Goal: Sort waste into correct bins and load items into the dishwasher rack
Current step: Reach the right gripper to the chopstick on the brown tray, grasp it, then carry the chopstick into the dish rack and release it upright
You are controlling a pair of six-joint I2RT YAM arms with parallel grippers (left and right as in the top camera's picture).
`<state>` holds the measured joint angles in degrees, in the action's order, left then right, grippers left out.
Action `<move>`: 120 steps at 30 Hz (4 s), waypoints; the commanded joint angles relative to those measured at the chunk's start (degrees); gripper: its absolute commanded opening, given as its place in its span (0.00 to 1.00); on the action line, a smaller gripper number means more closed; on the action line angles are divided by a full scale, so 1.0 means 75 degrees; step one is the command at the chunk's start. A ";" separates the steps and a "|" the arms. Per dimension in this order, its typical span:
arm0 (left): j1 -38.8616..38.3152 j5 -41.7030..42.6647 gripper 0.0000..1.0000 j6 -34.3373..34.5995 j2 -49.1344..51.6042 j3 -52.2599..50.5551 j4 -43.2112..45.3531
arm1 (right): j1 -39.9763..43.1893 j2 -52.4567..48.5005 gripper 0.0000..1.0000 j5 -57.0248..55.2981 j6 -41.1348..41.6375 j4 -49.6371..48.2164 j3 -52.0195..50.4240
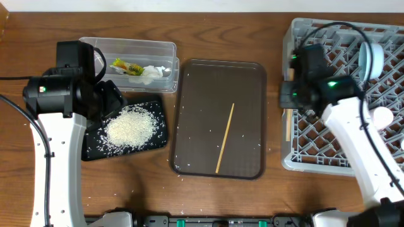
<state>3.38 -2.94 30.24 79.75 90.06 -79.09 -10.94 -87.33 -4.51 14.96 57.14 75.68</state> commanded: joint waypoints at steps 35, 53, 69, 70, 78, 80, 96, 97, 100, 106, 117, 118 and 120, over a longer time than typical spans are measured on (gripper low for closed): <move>0.0032 -0.0012 0.85 0.0067 -0.0003 0.0000 -0.0020 | -0.2197 -0.1609 0.45 0.1343 0.0819 -0.0705 0.0044; 0.0032 -0.0012 0.85 0.0067 -0.0003 0.0000 -0.0020 | -0.3826 -0.4150 0.24 0.1314 0.2646 -0.0935 -0.0029; 0.0032 -0.0012 0.85 0.0064 -0.0003 0.0000 -0.0023 | -0.2317 -0.1288 0.01 0.0915 0.1253 0.0309 0.0688; 0.0032 -0.0012 0.84 0.0067 -0.0003 0.0000 -0.0023 | -0.2052 -0.0944 0.01 0.0915 0.1084 0.0446 0.0758; 0.0032 -0.0015 0.85 0.0064 -0.0003 0.0000 -0.0020 | -0.0093 0.0216 0.01 0.0918 0.0408 0.1177 0.0930; 0.0032 -0.0012 0.85 0.0064 -0.0003 0.0000 -0.0020 | 0.0338 0.0140 0.01 0.0915 0.0102 0.1384 0.0924; 0.0032 -0.0012 0.85 0.0067 -0.0003 0.0000 -0.0023 | 0.1163 -0.1536 0.05 0.0169 -0.0866 0.1448 0.0921; 0.0032 -0.0012 0.85 0.0067 -0.0003 0.0000 -0.0023 | 0.1163 -0.1632 0.09 0.0172 -0.0863 0.1454 0.0921; 0.0032 -0.0012 0.85 0.0064 -0.0003 0.0000 -0.0026 | 0.1163 -0.1751 0.31 0.0175 -0.0860 0.1472 0.0921; 0.0032 -0.0012 0.84 0.0067 -0.0003 0.0000 -0.0026 | 0.1172 -0.1684 0.38 0.0163 -0.0836 0.1498 0.0924; 0.0009 0.0000 0.90 0.0006 -0.0003 0.0000 -0.0023 | 0.1244 -0.1463 0.38 0.0388 -0.0629 0.1649 0.0927; -0.0017 0.0090 0.91 -0.0125 -0.0003 0.0000 0.0003 | 0.1285 -0.1355 0.38 0.0548 -0.0629 0.1582 0.0927; -0.0140 0.0562 0.93 -0.0667 0.0000 0.0000 0.0172 | 0.1448 -0.1075 0.38 0.0877 -0.0632 0.1405 0.0927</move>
<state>3.18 -2.15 29.30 79.75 90.06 -78.65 -2.02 -99.57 -1.04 9.21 68.60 82.65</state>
